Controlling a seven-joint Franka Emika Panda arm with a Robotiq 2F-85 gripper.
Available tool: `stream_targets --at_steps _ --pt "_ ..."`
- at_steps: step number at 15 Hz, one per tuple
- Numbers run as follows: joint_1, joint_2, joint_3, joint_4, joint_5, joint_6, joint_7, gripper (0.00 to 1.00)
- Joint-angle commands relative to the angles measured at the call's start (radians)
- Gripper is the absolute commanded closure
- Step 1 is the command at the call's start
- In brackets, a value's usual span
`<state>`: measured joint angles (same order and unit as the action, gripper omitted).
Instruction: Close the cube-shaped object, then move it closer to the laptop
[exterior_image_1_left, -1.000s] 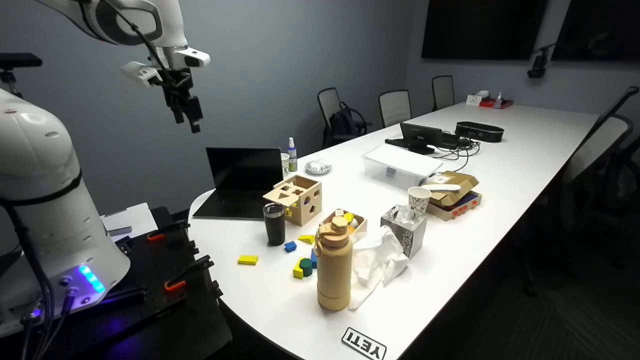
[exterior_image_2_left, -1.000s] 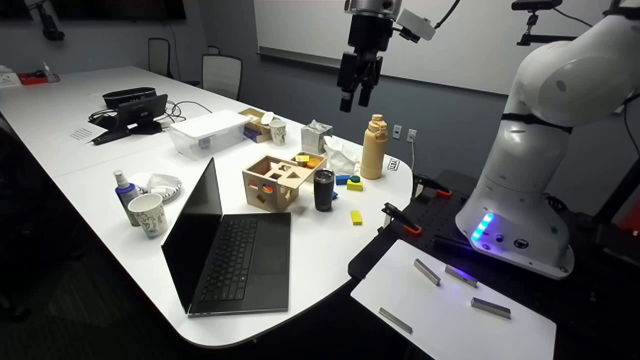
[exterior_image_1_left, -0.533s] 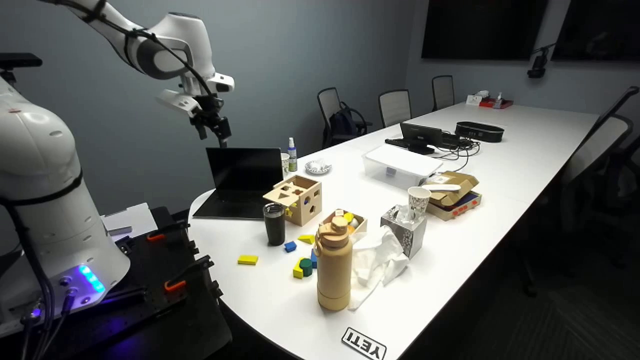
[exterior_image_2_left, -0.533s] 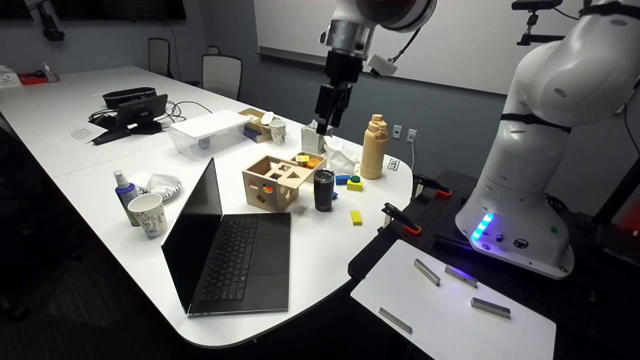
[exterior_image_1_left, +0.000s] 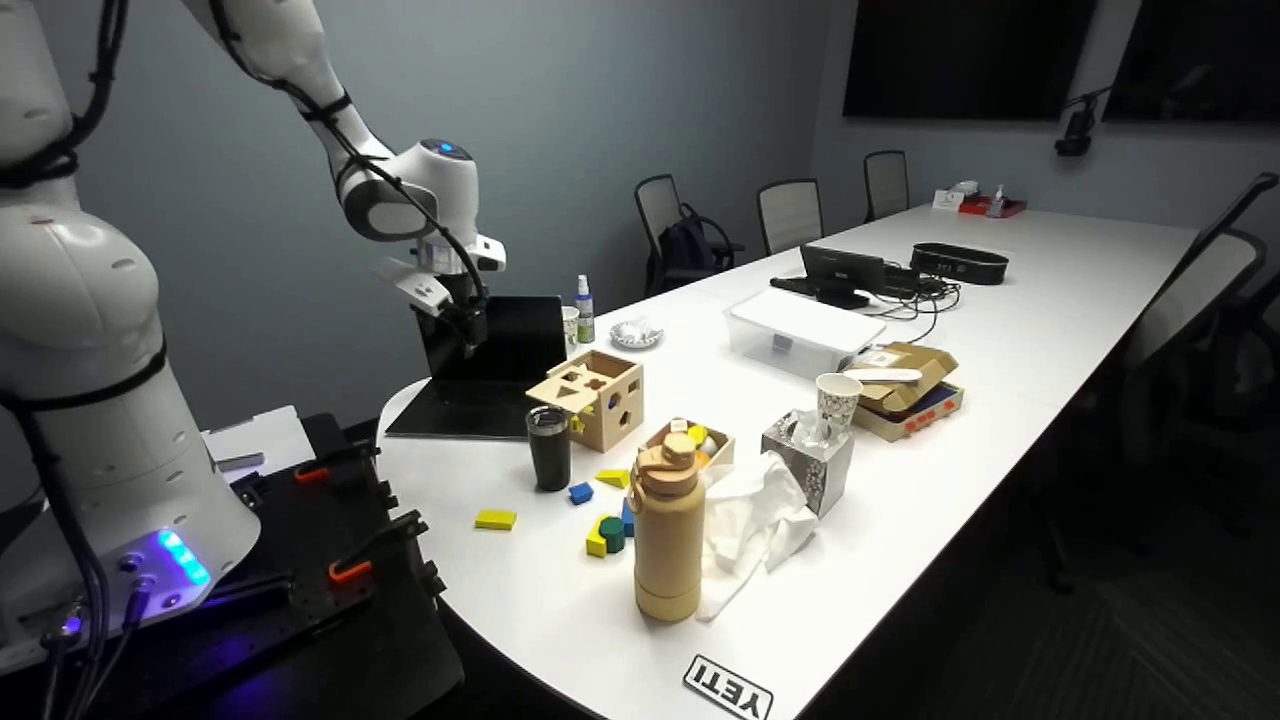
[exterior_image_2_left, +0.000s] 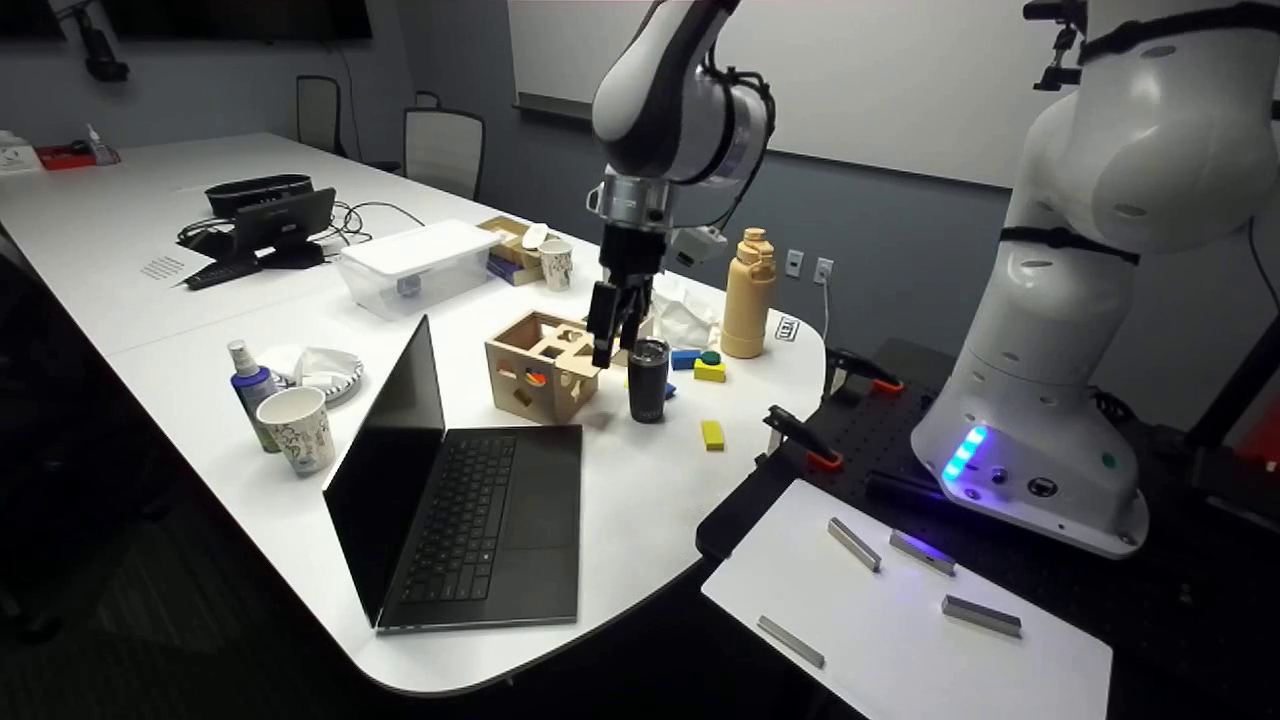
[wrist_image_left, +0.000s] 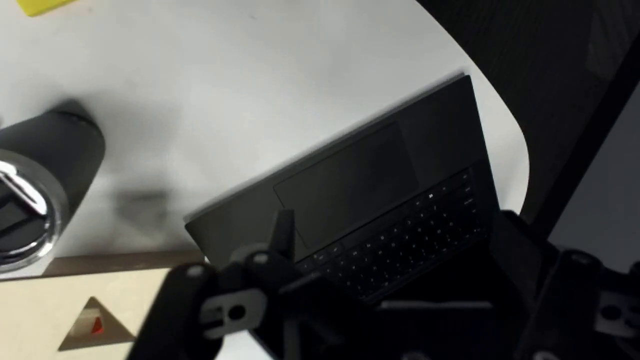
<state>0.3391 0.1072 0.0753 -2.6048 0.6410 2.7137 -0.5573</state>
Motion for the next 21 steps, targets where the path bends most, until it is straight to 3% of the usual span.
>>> stream_targets --at_steps 1,3,5,8,11,15,19,21 --pt "-0.105 0.258 0.114 0.162 0.012 0.125 -0.05 0.0" --pt "-0.154 0.367 0.151 0.218 -0.08 0.206 -0.001 0.0" --pt "-0.174 0.439 0.142 0.255 -0.23 0.253 0.097 0.0" --pt "-0.116 0.47 0.034 0.291 -0.453 0.248 0.303 0.0" --pt "-0.047 0.46 -0.069 0.314 -0.6 0.231 0.458 0.0" --pt "0.015 0.483 -0.138 0.355 -0.709 0.259 0.572 0.0" --pt "0.042 0.479 -0.155 0.376 -0.752 0.233 0.626 0.0" --pt "0.082 0.46 -0.202 0.376 -0.778 0.222 0.663 0.0"
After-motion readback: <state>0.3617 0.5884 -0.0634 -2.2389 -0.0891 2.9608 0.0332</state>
